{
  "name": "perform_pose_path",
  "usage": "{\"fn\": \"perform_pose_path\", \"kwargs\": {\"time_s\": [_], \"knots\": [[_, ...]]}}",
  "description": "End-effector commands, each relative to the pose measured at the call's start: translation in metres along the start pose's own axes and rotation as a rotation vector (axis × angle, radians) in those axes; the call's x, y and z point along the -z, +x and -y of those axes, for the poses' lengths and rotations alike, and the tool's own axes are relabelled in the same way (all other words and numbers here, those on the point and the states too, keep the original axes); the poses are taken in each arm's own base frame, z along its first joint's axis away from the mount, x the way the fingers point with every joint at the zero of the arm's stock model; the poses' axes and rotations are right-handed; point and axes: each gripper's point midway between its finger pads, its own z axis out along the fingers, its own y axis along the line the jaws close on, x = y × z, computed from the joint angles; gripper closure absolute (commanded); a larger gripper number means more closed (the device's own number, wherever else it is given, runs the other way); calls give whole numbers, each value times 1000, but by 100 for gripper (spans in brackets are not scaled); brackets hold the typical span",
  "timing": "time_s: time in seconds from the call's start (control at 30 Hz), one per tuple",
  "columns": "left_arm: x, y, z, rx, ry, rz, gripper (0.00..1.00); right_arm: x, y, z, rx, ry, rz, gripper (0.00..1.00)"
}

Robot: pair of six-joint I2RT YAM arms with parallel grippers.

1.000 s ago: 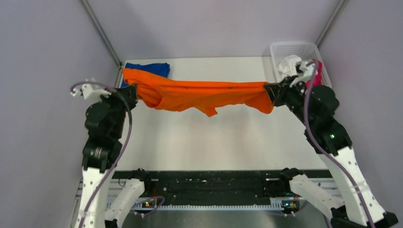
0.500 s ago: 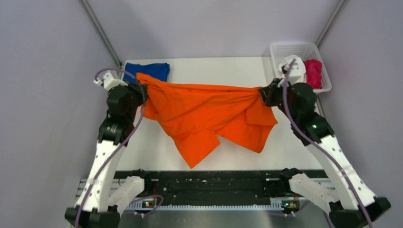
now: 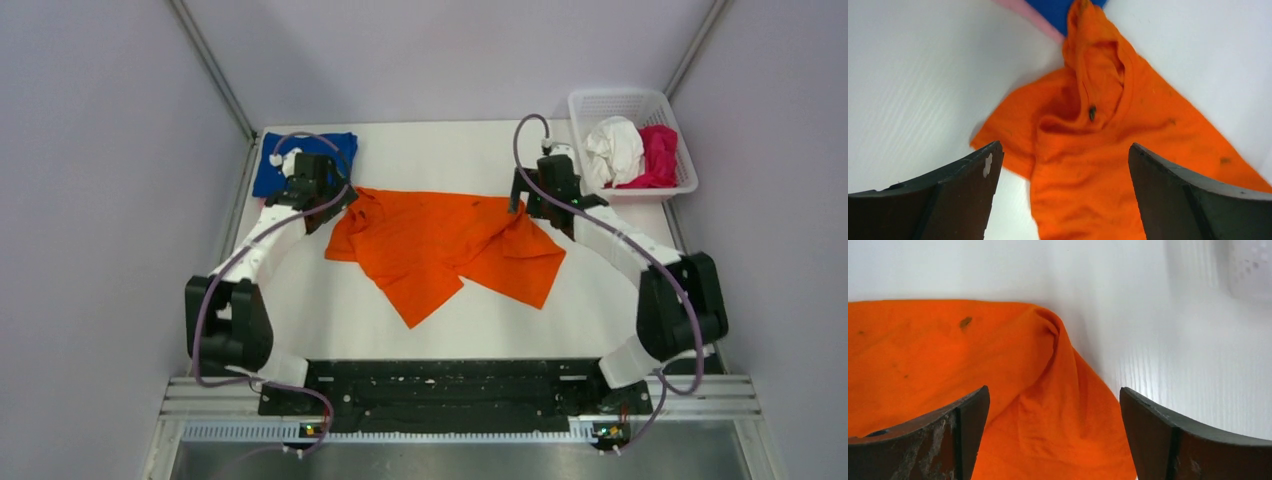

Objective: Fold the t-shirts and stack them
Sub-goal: Flatten out the tshirt

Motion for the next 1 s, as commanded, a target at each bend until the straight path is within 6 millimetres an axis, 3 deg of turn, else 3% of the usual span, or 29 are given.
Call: {"fn": "perform_pose_path", "kwargs": {"time_s": [0.0, 0.03, 0.1, 0.17, 0.27, 0.4, 0.53, 0.7, 0.97], "knots": [[55, 39, 13, -112, 152, -53, 1, 60, -34, 4, -131, -81, 242, 1], [62, 59, 13, -161, 164, -85, 1, 62, -13, 8, -150, -93, 229, 1], [75, 97, 8, -219, 160, -149, 1, 74, 4, 11, -189, -128, 235, 1], [87, 123, 6, -235, 176, -209, 1, 81, 18, 13, -235, -147, 229, 1], [111, 162, 9, -315, 251, -293, 1, 91, 24, 14, -250, -169, 241, 1], [130, 223, -1, -446, 277, -395, 2, 98, 24, 12, -228, -194, 239, 1], [131, 272, -11, -583, 231, -504, 5, 100, 25, 12, -222, -190, 224, 1], [120, 291, -12, -702, 117, -487, 8, 101, 28, 21, -224, -145, 221, 1], [94, 301, -10, -721, 28, -466, 26, 103, 32, 30, -224, -111, 232, 1]]}}
